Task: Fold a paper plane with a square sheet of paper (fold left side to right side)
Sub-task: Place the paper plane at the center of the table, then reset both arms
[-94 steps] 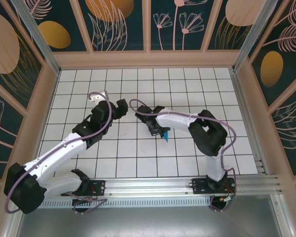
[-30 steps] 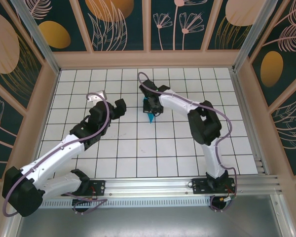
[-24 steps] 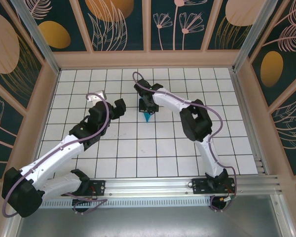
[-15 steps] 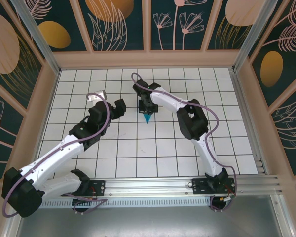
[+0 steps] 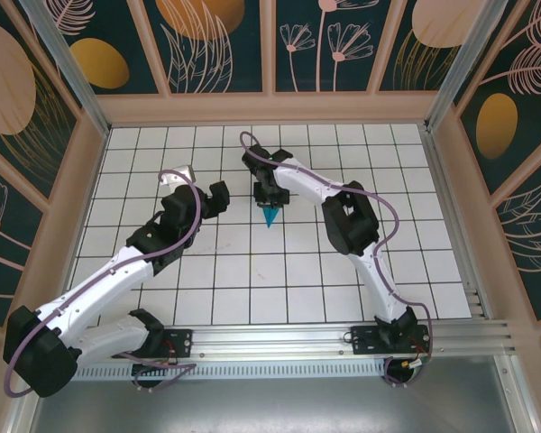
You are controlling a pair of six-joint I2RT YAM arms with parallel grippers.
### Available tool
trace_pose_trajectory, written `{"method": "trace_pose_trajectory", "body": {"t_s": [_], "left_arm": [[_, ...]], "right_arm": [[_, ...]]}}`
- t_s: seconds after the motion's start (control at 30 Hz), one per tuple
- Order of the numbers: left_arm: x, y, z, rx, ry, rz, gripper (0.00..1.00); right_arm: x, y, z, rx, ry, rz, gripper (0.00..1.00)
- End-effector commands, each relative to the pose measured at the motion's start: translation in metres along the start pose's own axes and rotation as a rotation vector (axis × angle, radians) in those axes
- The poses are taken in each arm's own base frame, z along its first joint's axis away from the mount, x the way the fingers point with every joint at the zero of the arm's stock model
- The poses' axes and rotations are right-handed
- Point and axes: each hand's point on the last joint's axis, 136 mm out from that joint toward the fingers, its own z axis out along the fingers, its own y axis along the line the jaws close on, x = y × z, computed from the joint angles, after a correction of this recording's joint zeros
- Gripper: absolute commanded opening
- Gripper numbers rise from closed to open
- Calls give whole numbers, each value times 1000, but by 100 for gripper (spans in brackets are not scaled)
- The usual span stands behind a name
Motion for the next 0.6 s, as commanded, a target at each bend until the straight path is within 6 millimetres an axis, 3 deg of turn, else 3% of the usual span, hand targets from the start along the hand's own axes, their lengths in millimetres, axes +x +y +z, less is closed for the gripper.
{"method": "trace_pose_trajectory", "body": {"t_s": [0.0,0.2,0.37,0.43,0.57], "left_arm": [[-19,0,-7,-22,-40,19,98],[-31,-1,-14,-13,-68,0,99],[-44,3,-16,-52,-117,2,98],[-54,8,-15,-75,-139,6,99],[-74,26,-10,-126,-194,-10,99]], "right_arm": [[-5,0,-27,28,-35,-30,28],[-10,2,-79,27,-118,-43,41],[-15,2,-147,-32,-263,-75,55],[-16,-7,-181,-37,-356,-85,60],[-17,-40,-222,-39,-511,-95,69]]}}
